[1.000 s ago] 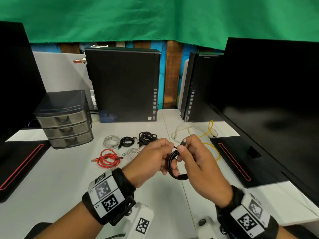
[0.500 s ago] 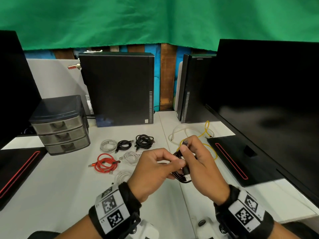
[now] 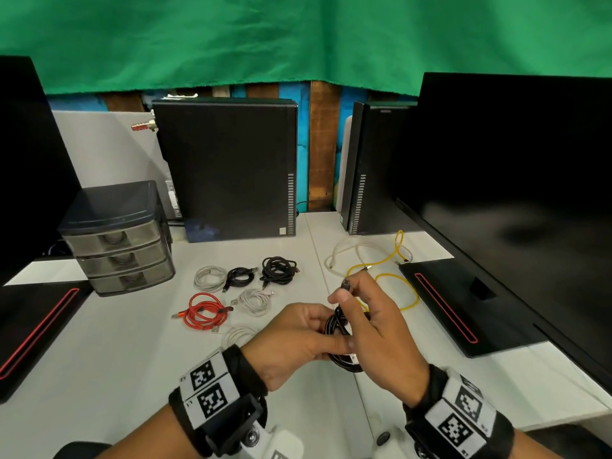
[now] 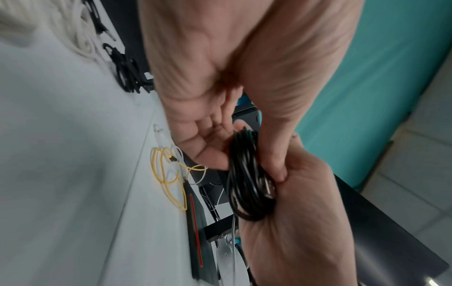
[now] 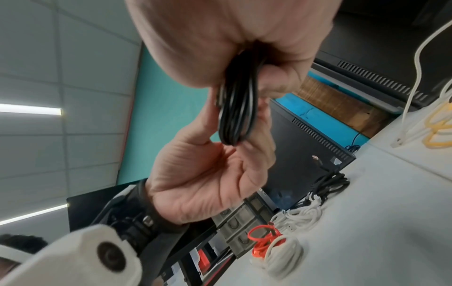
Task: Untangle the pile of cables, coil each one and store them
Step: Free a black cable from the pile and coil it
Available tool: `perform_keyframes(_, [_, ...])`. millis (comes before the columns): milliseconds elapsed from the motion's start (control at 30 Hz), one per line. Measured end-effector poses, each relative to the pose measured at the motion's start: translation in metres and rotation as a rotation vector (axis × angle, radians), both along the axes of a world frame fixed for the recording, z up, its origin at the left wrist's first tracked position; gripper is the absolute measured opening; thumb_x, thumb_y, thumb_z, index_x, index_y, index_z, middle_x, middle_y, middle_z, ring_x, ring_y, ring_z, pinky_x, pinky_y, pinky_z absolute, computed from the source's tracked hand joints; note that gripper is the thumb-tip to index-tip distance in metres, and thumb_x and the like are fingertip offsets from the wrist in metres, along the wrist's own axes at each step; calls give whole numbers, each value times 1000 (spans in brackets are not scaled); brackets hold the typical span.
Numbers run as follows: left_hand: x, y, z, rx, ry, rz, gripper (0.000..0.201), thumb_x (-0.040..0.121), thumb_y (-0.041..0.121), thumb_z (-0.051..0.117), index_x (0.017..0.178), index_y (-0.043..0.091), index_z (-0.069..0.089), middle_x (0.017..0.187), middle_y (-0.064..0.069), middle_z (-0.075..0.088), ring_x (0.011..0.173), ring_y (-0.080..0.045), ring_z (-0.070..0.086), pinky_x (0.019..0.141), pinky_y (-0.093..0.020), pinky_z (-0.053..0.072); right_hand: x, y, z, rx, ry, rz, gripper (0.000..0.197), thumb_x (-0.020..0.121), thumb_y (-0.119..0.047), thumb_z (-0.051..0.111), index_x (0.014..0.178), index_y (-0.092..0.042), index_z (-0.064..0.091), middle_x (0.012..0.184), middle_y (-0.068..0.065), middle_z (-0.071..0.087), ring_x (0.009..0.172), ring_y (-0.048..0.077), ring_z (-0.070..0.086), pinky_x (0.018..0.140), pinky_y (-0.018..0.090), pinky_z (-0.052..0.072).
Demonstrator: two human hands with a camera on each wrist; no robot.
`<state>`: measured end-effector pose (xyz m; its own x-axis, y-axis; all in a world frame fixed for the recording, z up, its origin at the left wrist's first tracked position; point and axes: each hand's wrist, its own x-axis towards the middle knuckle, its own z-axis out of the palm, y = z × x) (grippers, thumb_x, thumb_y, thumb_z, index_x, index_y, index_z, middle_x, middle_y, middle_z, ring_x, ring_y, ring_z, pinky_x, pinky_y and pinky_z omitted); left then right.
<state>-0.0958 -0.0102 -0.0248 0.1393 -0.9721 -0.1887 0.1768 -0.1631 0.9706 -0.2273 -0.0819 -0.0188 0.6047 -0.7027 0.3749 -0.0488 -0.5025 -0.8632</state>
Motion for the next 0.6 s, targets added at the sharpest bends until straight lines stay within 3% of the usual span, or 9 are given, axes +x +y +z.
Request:
perform_keyframes(100, [-1,0,-3,62,75,-66,23,80,13,81,96,3,68,75,-5,64,63,-9,60,71,-26,55,3,1,-4,82,-15,3,14,104,-15,50,92,-13,57,87,-7,65,78,18,61,72,28,49])
perform_keyframes(233, [-5,-2,-4,25,109,-40,17,83,24,75,95,14,71,76,0,62,59,-5,55,73,-27,47,6,-6,-8,229,-66,-4,16,104,-13,49,91,-6,55,90,4,69,86,21,65,81,35,52])
perform_keyframes(300, [-9,-3,-2,2,48,5,6,92,18,71,87,16,68,69,2,62,57,-5,54,67,-26,46,4,-8,-8,188,-56,-22,17,105,-14,48,92,-4,54,88,0,69,85,21,65,81,36,52])
perform_keyframes(400, [-12,-5,-6,-28,-132,74,17,96,8,62,83,17,60,72,9,68,58,-6,58,53,-22,48,3,-7,-8,114,-45,-30,17,105,-18,48,93,-8,54,89,-2,69,83,20,65,81,43,54])
perform_keyframes(500, [-11,-2,-9,-112,-448,89,29,98,-1,50,106,23,63,91,14,72,74,-4,67,65,-22,54,3,-1,-8,68,-49,22,17,104,-28,46,95,-14,52,82,3,61,75,28,59,71,55,54])
perform_keyframes(567, [-9,-2,-6,-138,-494,40,35,97,-2,46,118,20,63,95,6,72,83,-5,67,76,-23,54,2,1,-7,35,-65,28,17,106,-22,46,94,-13,53,77,4,57,66,27,53,64,49,51])
perform_keyframes(600, [-6,-3,-6,-131,-444,18,27,98,1,48,117,13,63,89,3,69,77,-4,64,72,-21,51,2,0,-5,25,-79,11,17,106,-19,47,93,-11,54,76,3,57,64,25,55,63,45,51])
